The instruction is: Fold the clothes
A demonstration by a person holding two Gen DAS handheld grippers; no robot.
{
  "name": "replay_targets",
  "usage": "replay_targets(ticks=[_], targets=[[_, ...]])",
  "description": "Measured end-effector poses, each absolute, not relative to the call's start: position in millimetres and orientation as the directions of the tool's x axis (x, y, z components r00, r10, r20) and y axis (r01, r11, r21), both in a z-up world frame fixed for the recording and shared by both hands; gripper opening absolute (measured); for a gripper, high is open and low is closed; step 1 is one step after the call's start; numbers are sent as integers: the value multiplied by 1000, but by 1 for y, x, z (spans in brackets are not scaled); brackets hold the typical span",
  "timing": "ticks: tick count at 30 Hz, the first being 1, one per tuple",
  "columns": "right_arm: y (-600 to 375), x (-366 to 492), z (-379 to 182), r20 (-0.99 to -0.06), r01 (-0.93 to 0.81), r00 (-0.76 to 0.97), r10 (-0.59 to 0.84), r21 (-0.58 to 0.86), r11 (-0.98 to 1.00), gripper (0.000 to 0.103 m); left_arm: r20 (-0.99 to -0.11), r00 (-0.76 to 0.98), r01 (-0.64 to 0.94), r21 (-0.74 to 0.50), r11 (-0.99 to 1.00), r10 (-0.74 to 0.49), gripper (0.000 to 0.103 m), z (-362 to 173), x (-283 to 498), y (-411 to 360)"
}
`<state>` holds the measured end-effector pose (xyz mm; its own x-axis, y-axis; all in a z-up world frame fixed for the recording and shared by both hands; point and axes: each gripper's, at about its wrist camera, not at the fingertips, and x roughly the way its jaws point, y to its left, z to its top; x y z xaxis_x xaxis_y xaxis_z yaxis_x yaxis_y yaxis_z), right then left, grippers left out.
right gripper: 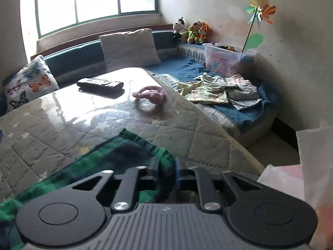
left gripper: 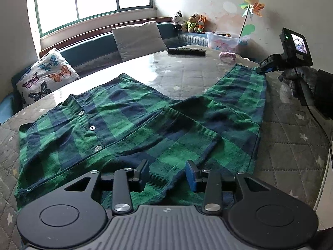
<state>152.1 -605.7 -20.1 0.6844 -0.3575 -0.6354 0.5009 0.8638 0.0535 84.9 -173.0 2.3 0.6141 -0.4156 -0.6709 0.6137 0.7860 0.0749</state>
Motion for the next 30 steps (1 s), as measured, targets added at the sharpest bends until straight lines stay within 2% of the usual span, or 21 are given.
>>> replay_targets(ticks=[7,16,26,30], targets=[[-579,138,11,-564,415,774,-286,112,903,8,-658,638,586,79,806,-399,43,7,83,-163],[-491,127,64,-463,109,886,-4,200,974,8,-630,676,540,72,839,-381,45,13,73,-139],[-369,132,96,-432,-237,846,313,221,946,7,-586,739,417,14,909,-331,45,21,62,-85],[-319,130,100,-448,-354,797,406,198,914,7,-579,755,364,-19,931,-307,45,18,57,-61]])
